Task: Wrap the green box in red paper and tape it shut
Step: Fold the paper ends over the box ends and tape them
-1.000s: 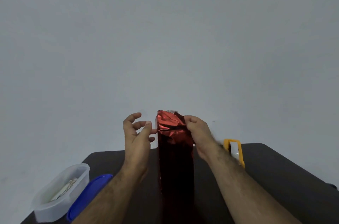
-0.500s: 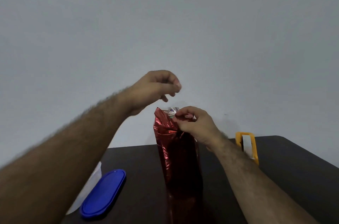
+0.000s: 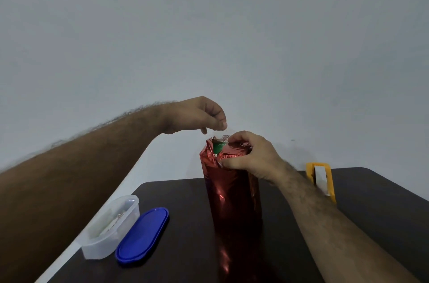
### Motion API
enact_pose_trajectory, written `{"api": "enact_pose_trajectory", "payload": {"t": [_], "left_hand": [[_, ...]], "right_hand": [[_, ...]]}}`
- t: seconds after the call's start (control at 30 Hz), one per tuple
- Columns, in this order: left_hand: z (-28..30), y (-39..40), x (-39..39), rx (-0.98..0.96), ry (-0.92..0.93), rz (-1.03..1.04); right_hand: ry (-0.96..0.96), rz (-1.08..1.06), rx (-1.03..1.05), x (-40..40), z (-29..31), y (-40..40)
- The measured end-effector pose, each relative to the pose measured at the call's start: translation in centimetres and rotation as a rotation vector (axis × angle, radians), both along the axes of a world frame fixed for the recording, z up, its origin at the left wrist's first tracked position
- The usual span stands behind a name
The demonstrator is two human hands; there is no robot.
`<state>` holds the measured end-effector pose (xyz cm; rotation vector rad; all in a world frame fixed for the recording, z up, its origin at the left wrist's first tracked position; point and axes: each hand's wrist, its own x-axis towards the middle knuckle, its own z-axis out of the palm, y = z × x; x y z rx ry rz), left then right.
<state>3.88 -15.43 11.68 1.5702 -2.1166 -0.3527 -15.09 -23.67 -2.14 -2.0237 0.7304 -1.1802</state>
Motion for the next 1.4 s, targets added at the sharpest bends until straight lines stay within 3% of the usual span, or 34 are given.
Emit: {"api": "enact_pose_trajectory", "payload": {"t": [0.33,0.7,0.93,1.4], "left_hand": [[0.3,-3.0,-1.4,0.21,-0.342,-0.049],[0.4,-5.2,-2.1,0.222,-0.516,-0.082],[0.1,-6.1,-2.8,0.104,-0.513,-0.01],[0.2,-5.9,-0.7,0.139,-0.428,0.218]], "right_hand": [[-0.066,0.014,-0.026,0.0,-0.7,-0.1],[-0.084,0.047,-0.035,-0.1,-0.9,-0.6],[-0.101,0.034,-0.055,-0.3,-1.2,-0.9],[-0.106,0.06,-0.012,-0.2,-1.1,-0.9]]}}
